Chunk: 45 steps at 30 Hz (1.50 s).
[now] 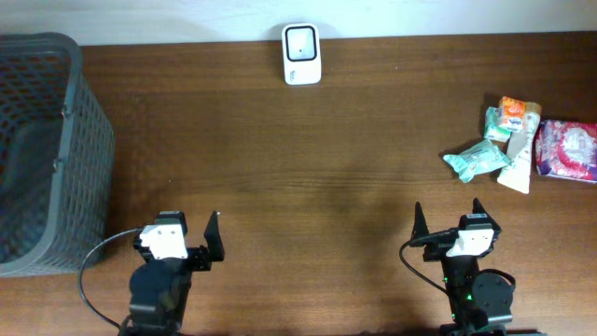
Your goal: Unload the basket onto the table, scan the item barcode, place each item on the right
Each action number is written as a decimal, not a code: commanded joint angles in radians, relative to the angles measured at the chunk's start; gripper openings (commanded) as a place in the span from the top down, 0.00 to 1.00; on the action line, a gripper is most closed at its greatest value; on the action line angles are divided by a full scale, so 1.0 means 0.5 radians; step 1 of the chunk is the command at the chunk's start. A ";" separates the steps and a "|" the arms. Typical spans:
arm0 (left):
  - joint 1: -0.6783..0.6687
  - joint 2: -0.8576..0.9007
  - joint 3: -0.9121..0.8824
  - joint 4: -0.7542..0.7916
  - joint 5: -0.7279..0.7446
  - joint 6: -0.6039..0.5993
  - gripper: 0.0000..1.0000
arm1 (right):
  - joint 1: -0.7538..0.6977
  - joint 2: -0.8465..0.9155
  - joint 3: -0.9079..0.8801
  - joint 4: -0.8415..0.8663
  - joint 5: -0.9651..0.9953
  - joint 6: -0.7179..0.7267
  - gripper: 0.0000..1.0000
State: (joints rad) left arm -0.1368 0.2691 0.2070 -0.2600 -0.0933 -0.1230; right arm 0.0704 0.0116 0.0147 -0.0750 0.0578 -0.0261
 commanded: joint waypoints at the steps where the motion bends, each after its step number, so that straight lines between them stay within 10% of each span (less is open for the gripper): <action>1: 0.043 -0.280 -0.212 0.209 0.053 0.034 0.01 | -0.011 -0.014 -0.018 -0.008 -0.003 0.008 0.01; 7: 0.202 -0.529 -0.397 0.541 0.053 0.095 0.01 | -0.011 -0.014 -0.018 -0.008 -0.003 0.008 0.01; 45: 0.254 -0.529 -0.395 0.355 0.105 0.143 0.01 | -0.011 -0.014 -0.018 -0.008 -0.003 0.008 0.01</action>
State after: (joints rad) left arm -0.0162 0.0128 0.0147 -0.0814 -0.0479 -0.0463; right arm 0.0704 0.0109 0.0147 -0.0750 0.0578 -0.0257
